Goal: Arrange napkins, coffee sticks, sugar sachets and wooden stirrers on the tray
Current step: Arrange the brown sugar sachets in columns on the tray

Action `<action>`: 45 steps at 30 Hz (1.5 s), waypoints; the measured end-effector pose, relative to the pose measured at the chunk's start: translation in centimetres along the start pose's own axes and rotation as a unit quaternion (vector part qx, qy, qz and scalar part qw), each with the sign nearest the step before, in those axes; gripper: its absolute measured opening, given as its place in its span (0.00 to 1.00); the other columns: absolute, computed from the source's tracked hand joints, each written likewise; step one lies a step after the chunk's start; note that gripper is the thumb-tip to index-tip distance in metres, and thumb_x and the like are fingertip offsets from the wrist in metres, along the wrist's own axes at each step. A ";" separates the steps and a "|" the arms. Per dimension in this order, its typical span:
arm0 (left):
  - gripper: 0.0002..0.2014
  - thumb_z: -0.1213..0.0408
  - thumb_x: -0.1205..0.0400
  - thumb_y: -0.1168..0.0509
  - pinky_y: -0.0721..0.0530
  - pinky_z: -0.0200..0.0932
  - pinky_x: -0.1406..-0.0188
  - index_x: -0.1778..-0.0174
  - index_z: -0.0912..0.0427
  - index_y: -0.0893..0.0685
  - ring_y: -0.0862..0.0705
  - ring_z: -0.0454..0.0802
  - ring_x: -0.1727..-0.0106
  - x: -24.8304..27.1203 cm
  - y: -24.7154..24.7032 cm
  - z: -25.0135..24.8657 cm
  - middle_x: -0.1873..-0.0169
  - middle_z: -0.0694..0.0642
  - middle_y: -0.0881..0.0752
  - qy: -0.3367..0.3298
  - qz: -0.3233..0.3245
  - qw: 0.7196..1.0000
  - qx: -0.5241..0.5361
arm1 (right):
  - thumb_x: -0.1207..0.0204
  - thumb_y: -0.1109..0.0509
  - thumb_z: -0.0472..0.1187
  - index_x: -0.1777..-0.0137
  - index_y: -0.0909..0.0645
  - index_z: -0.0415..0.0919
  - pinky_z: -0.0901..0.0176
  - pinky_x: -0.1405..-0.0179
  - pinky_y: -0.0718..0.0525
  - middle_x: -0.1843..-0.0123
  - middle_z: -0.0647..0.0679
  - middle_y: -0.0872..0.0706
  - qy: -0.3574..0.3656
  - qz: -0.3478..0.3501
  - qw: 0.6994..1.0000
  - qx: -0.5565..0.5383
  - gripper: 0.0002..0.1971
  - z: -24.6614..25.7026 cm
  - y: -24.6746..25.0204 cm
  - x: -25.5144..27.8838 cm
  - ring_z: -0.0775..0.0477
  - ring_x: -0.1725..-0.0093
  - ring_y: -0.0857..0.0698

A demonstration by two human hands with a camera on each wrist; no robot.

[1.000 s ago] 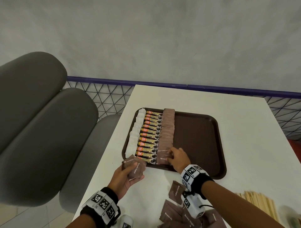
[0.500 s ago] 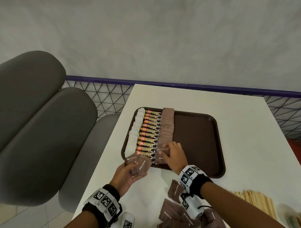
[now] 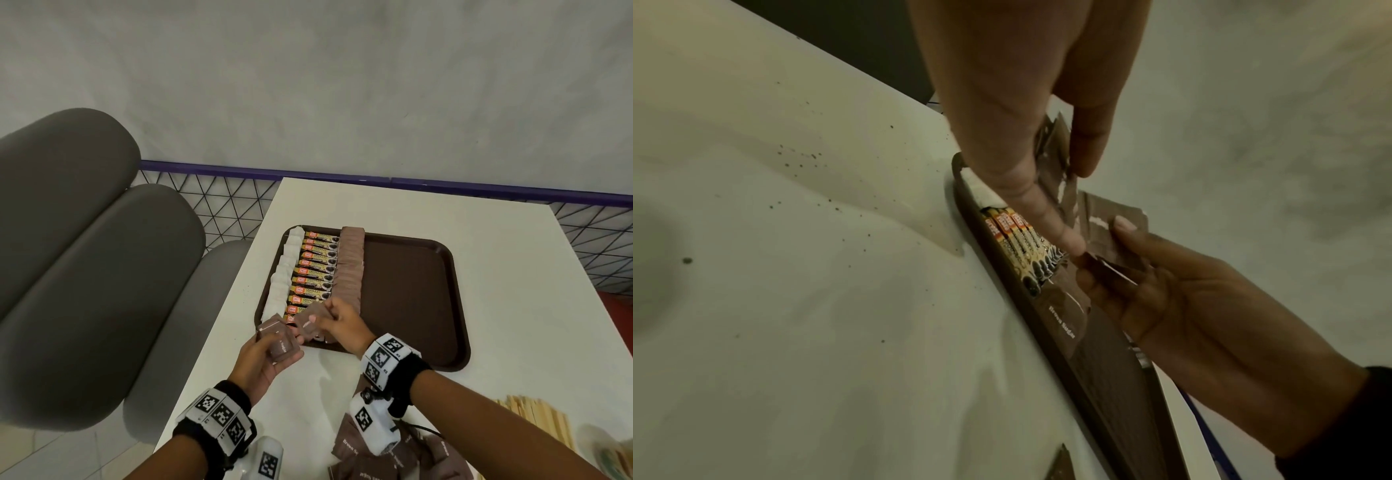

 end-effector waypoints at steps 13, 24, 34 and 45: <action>0.12 0.73 0.17 0.41 0.13 0.54 0.50 0.47 0.51 0.20 0.15 0.57 0.45 -0.1 1.7 -0.6 0.48 0.60 0.14 -0.016 -0.042 0.998 -0.036 | 0.26 0.30 0.31 0.60 0.22 0.47 0.68 0.58 0.22 0.60 0.53 0.20 -0.038 0.011 0.959 0.280 0.09 -0.5 5.3 -0.4 0.55 0.62 0.21; 0.13 0.76 0.17 0.43 0.16 0.53 0.45 0.44 0.57 0.20 0.15 0.60 0.44 -0.4 1.5 -0.8 0.49 0.62 0.14 -0.005 -0.031 0.999 -0.007 | 0.26 0.38 0.25 0.38 0.20 0.39 0.59 0.50 0.21 0.43 0.39 0.15 -0.016 0.087 0.893 0.441 0.18 -1.5 3.1 -0.5 0.39 0.44 0.16; 0.16 0.74 0.16 0.42 0.18 0.54 0.42 0.35 0.53 0.24 0.15 0.57 0.46 -0.5 0.8 -0.9 0.45 0.59 0.14 0.001 -0.017 0.999 -0.030 | 0.23 0.36 0.35 0.28 0.29 0.43 0.56 0.36 0.25 0.29 0.45 0.31 0.052 0.055 0.819 0.569 0.22 -1.3 2.6 -0.4 0.45 0.30 0.30; 0.15 0.75 0.21 0.36 0.12 0.46 0.50 0.41 0.55 0.19 0.11 0.54 0.51 -1.1 -1.0 -1.0 0.49 0.60 0.11 -0.010 0.011 0.999 -0.050 | 0.19 0.39 0.44 0.38 0.24 0.42 0.68 0.47 0.28 0.40 0.48 0.25 0.124 -0.048 0.906 0.402 0.12 0.3 3.1 -0.1 0.54 0.42 0.29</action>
Point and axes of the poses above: each hand's wrist, its own x-axis away from the middle knuckle, its own y-axis out of the back of the hand, z = x × y, the point moved 5 cm from there along -x, towards the middle knuckle
